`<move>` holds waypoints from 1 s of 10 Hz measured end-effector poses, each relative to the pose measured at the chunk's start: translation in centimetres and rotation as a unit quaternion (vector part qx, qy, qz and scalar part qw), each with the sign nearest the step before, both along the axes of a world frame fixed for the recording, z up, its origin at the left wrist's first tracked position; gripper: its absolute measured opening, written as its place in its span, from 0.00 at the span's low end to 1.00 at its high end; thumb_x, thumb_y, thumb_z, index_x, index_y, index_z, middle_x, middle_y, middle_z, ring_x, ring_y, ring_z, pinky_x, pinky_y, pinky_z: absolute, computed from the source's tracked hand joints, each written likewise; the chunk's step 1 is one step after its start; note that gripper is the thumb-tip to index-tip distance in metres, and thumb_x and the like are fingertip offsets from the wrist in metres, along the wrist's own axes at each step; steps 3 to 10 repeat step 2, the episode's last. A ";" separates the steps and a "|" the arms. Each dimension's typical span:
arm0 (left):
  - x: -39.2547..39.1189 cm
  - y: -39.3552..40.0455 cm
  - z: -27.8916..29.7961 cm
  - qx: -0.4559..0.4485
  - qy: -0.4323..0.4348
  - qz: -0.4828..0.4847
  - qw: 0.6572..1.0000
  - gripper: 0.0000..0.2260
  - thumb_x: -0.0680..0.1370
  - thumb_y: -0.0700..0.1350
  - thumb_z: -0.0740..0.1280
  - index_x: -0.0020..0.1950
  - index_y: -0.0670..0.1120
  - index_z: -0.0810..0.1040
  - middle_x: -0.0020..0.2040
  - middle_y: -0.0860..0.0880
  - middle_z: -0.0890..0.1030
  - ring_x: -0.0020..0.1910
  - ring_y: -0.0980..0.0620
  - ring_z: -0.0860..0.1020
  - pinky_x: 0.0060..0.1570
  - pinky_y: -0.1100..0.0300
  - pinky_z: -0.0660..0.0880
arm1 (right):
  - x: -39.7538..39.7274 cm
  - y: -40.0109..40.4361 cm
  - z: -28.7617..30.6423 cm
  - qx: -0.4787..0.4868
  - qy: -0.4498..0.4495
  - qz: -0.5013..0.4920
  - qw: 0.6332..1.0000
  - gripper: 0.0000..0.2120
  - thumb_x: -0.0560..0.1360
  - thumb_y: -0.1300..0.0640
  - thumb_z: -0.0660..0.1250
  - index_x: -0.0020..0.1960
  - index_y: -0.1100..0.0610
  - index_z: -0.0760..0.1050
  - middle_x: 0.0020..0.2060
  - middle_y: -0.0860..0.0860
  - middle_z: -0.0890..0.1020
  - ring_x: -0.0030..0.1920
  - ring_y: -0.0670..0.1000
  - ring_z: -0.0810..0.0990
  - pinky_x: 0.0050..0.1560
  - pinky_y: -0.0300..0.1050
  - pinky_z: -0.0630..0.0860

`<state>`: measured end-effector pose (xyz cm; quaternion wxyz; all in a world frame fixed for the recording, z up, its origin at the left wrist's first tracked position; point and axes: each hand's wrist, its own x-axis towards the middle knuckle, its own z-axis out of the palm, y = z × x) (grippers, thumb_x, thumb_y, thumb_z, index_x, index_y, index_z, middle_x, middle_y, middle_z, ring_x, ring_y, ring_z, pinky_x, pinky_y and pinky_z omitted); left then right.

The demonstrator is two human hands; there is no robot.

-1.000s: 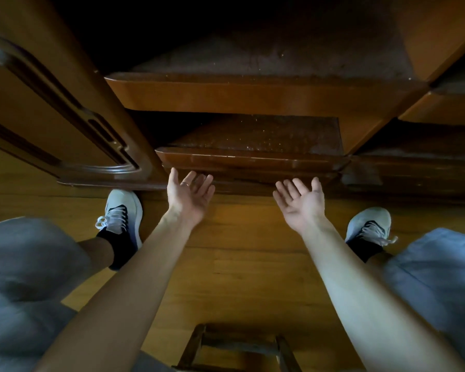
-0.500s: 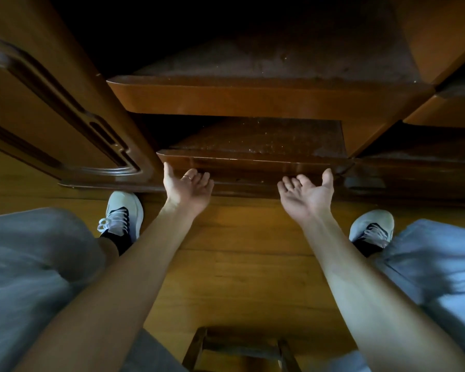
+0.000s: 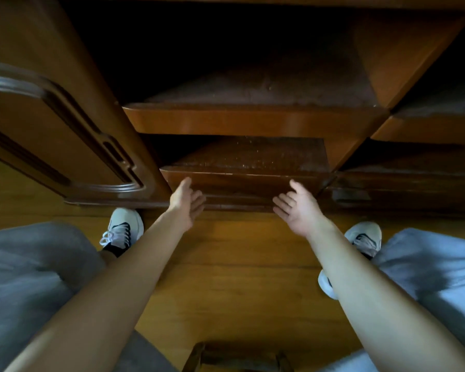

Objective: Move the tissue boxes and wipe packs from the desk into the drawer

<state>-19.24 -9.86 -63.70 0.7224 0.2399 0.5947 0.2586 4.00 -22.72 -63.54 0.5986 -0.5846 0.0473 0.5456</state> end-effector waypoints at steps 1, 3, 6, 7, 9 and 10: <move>-1.2 -0.2 1.0 0.029 0.074 -0.137 0.987 0.17 0.83 0.49 0.63 0.69 0.42 0.74 0.57 0.44 0.83 0.51 0.45 0.84 0.56 0.49 0.79 | -1.0 -0.1 2.5 -0.009 -0.112 0.135 0.984 0.25 0.82 0.48 0.66 0.76 0.56 0.69 0.67 0.55 0.81 0.59 0.53 0.84 0.65 0.54 0.80; -3.5 1.0 3.5 0.086 0.158 -0.269 0.946 0.19 0.83 0.53 0.63 0.71 0.47 0.74 0.59 0.49 0.82 0.54 0.49 0.82 0.62 0.48 0.76 | -2.1 -0.6 6.4 0.040 -0.226 0.260 0.938 0.15 0.82 0.47 0.67 0.66 0.53 0.80 0.59 0.50 0.86 0.56 0.49 0.86 0.59 0.45 0.81; -3.5 1.0 3.5 0.086 0.158 -0.269 0.946 0.19 0.83 0.53 0.63 0.71 0.47 0.74 0.59 0.49 0.82 0.54 0.49 0.82 0.62 0.48 0.76 | -2.1 -0.6 6.4 0.040 -0.226 0.260 0.938 0.15 0.82 0.47 0.67 0.66 0.53 0.80 0.59 0.50 0.86 0.56 0.49 0.86 0.59 0.45 0.81; -3.5 1.0 3.5 0.086 0.158 -0.269 0.946 0.19 0.83 0.53 0.63 0.71 0.47 0.74 0.59 0.49 0.82 0.54 0.49 0.82 0.62 0.48 0.76 | -2.1 -0.6 6.4 0.040 -0.226 0.260 0.938 0.15 0.82 0.47 0.67 0.66 0.53 0.80 0.59 0.50 0.86 0.56 0.49 0.86 0.59 0.45 0.81; -3.5 1.0 3.5 0.086 0.158 -0.269 0.946 0.19 0.83 0.53 0.63 0.71 0.47 0.74 0.59 0.49 0.82 0.54 0.49 0.82 0.62 0.48 0.76 | -2.1 -0.6 6.4 0.040 -0.226 0.260 0.938 0.15 0.82 0.47 0.67 0.66 0.53 0.80 0.59 0.50 0.86 0.56 0.49 0.86 0.59 0.45 0.81; -3.5 1.0 3.5 0.086 0.158 -0.269 0.946 0.19 0.83 0.53 0.63 0.71 0.47 0.74 0.59 0.49 0.82 0.54 0.49 0.82 0.62 0.48 0.76 | -2.1 -0.6 6.4 0.040 -0.226 0.260 0.938 0.15 0.82 0.47 0.67 0.66 0.53 0.80 0.59 0.50 0.86 0.56 0.49 0.86 0.59 0.45 0.81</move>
